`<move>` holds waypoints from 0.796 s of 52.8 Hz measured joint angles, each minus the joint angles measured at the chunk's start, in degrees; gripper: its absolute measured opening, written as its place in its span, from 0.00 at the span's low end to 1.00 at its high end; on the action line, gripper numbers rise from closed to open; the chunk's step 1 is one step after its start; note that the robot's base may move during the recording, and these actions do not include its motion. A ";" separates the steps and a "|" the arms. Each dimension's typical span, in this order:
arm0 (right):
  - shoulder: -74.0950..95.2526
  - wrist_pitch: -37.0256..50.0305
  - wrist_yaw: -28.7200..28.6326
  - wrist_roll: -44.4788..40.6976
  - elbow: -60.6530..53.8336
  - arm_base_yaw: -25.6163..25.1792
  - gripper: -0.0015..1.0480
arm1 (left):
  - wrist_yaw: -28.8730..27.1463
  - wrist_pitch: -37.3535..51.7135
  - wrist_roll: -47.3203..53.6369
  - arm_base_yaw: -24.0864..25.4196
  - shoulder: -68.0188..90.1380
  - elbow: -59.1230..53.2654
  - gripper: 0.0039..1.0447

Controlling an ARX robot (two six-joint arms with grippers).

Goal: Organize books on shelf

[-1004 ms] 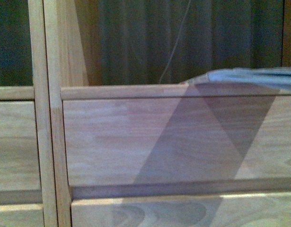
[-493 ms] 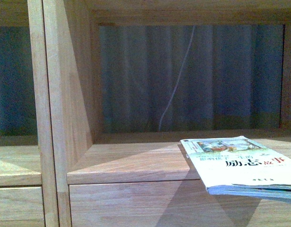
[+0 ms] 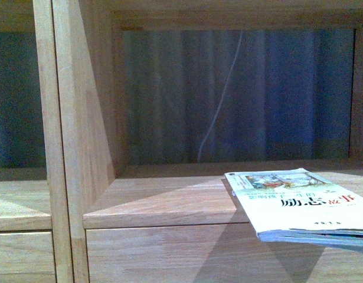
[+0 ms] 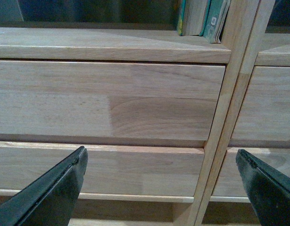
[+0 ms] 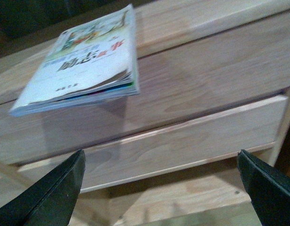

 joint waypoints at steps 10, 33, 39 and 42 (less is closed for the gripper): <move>9.29 -3.50 -7.45 15.43 6.40 5.33 0.93 | 0.00 0.00 0.00 0.00 0.00 0.00 0.93; 24.83 1.99 -11.47 34.93 14.49 11.96 0.93 | 0.00 0.00 0.00 0.00 0.00 0.00 0.93; 28.44 3.45 -11.74 38.34 16.02 12.79 0.93 | 0.00 0.00 0.00 0.00 0.00 0.00 0.93; 30.60 4.50 -11.76 40.30 16.79 12.90 0.93 | 0.00 0.00 0.00 0.00 0.00 0.00 0.93</move>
